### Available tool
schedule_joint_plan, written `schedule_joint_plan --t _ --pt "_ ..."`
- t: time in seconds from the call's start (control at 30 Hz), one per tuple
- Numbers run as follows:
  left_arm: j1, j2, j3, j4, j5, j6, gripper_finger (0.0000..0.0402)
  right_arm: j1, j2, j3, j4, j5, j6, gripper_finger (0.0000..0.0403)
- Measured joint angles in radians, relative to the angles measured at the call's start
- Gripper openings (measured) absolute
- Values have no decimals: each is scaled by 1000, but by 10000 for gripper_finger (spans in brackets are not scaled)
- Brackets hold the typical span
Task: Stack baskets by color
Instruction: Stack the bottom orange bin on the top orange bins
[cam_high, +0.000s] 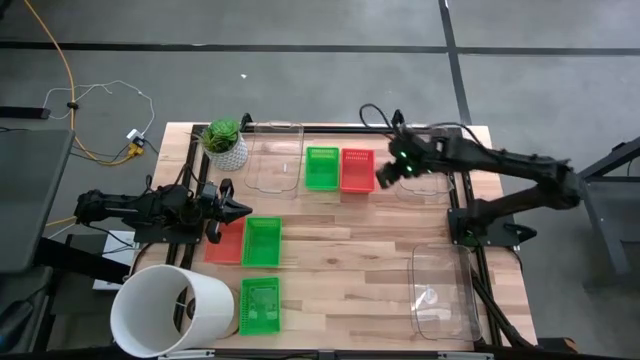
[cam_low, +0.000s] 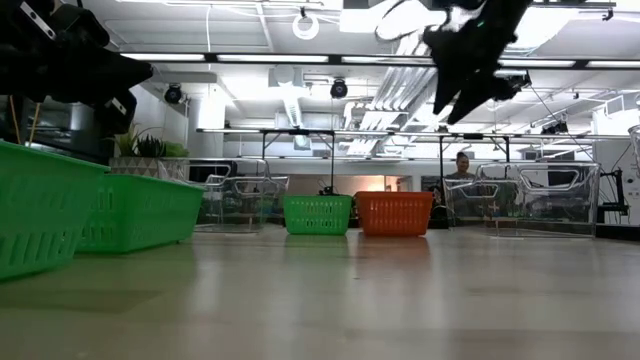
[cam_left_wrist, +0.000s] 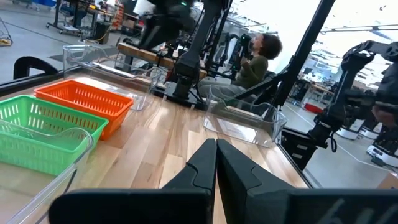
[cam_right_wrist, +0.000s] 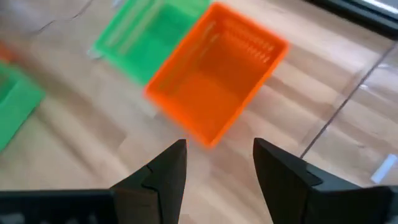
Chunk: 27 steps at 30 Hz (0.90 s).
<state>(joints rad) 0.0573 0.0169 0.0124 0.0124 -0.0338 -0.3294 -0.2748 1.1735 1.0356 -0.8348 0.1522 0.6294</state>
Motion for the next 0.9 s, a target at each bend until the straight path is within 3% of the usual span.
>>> schedule_joint_plan --t 0.13,0.43,0.7,0.9 --pt "0 0 0 0 0 0 1 117 -137 -128 132 0 57 172" --pt "0 0 0 2 -13 0 1 343 -332 -386 668 15 69 172" --pt "0 0 0 10 -52 0 1 426 -297 -443 684 -110 -24 172" --pt "0 0 0 10 -56 0 1 449 -292 -443 712 -126 44 155"
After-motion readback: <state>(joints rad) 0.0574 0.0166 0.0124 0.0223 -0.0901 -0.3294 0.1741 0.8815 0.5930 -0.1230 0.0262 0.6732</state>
